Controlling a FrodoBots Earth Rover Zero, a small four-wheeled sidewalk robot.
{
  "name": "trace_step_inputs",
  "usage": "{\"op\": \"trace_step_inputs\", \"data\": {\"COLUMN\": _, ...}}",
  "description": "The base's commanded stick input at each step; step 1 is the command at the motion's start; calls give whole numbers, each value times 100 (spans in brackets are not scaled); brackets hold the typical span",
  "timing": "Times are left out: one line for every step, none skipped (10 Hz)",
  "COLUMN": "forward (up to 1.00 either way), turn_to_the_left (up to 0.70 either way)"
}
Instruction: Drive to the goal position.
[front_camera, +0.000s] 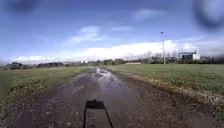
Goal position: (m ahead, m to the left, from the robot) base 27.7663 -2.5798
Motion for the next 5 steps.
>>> {"op": "trace_step_inputs", "data": {"forward": 68, "turn_to_the_left": 0}}
{"op": "trace_step_inputs", "data": {"forward": 70, "turn_to_the_left": 0}}
{"op": "trace_step_inputs", "data": {"forward": 70, "turn_to_the_left": 0}}
{"op": "trace_step_inputs", "data": {"forward": 70, "turn_to_the_left": 12}}
{"op": "trace_step_inputs", "data": {"forward": 70, "turn_to_the_left": 27}}
